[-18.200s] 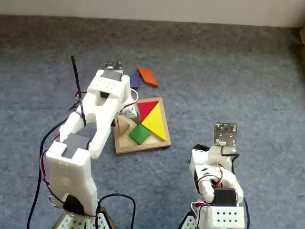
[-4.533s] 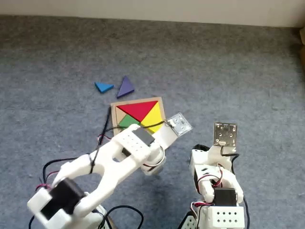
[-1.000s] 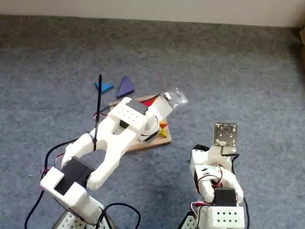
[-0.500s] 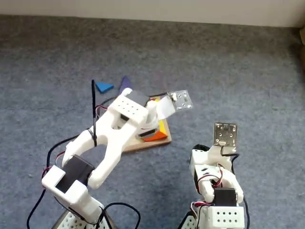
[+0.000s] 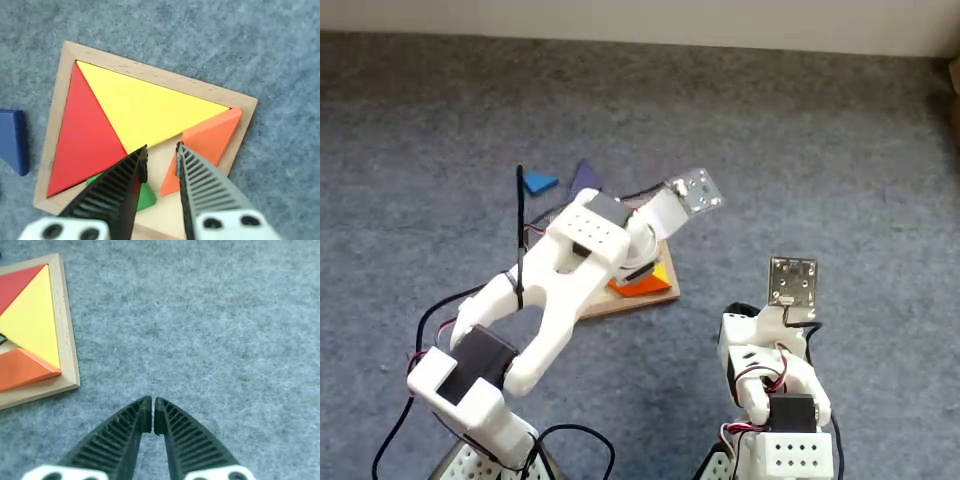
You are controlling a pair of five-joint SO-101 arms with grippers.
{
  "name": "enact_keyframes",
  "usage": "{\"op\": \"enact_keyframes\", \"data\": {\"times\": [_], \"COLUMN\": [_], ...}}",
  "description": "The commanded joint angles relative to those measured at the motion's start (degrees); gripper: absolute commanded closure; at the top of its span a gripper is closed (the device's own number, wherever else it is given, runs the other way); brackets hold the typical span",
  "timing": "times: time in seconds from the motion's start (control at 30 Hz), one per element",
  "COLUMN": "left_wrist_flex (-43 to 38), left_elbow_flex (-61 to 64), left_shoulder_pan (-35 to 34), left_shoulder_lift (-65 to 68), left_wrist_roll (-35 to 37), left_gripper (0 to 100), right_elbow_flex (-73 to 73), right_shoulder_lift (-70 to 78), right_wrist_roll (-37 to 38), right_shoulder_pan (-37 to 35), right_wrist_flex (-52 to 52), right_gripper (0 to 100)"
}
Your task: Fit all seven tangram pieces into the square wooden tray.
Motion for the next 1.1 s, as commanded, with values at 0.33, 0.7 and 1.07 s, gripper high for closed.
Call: {"op": "enact_keyframes", "data": {"times": [0.33, 0.7, 1.07], "left_wrist_flex": [-8.0, -7.7, 0.1], "left_elbow_flex": [9.7, 3.7, -4.9], "left_shoulder_pan": [-0.7, 0.2, -11.6], "left_shoulder_lift": [-1.3, -1.4, -10.9], "left_wrist_roll": [1.0, 8.6, 11.7], "left_gripper": [89, 89, 89], "right_elbow_flex": [6.5, 6.5, 6.5], "right_shoulder_lift": [-1.1, -1.1, -1.1], "right_wrist_roll": [-0.4, -0.4, -0.4], "right_shoulder_pan": [0.8, 0.8, 0.8], "right_wrist_flex": [0.0, 0.0, 0.0], "right_gripper": [96.7, 96.7, 96.7]}}
